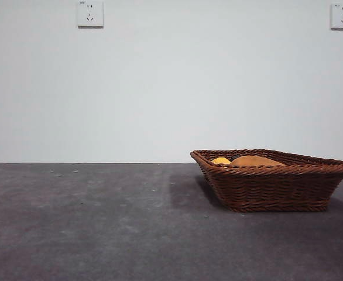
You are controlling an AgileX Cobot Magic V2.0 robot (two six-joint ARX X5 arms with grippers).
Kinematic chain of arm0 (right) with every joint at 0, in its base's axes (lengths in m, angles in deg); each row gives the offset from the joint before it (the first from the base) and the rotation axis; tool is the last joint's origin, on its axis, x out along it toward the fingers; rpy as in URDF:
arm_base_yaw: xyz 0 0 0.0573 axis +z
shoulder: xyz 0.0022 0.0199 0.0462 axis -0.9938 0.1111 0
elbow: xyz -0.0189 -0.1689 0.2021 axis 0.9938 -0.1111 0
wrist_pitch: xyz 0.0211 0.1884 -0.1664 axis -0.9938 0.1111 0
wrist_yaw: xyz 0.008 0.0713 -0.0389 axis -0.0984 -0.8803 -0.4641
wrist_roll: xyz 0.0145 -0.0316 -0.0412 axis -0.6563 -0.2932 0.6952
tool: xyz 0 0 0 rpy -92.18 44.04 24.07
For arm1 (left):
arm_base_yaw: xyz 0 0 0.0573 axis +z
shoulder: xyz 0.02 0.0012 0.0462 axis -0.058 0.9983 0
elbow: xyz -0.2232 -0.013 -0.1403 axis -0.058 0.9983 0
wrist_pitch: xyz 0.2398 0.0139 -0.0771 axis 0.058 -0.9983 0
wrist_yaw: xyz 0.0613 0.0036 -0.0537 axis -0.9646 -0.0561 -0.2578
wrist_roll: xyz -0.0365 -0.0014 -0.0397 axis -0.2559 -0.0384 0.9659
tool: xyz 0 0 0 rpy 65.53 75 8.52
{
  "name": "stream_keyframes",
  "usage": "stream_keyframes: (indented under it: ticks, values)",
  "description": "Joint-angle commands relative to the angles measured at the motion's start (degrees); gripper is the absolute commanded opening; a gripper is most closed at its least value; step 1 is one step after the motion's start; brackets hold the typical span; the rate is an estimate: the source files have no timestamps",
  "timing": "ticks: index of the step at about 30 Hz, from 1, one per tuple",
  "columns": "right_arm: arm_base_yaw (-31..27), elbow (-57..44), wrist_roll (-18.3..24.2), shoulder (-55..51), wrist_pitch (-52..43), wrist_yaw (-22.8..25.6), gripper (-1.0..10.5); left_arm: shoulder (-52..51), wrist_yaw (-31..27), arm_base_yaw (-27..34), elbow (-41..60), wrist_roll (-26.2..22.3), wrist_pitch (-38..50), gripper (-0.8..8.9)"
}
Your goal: Help me put the vegetables on the table into the basket
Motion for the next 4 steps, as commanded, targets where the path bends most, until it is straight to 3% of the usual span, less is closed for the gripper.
stream_keyframes:
  ticks: [1, 4]
  values:
    - [0.0, -0.2, 0.2, -0.1, 0.3, 0.2, 0.0, 0.1, -0.1, 0.1, 0.6, 0.2, 0.3, -0.04]
    - [0.0, -0.2, 0.2, -0.1, 0.3, 0.2, 0.0, 0.1, -0.1, 0.1, 0.6, 0.2, 0.3, -0.04]
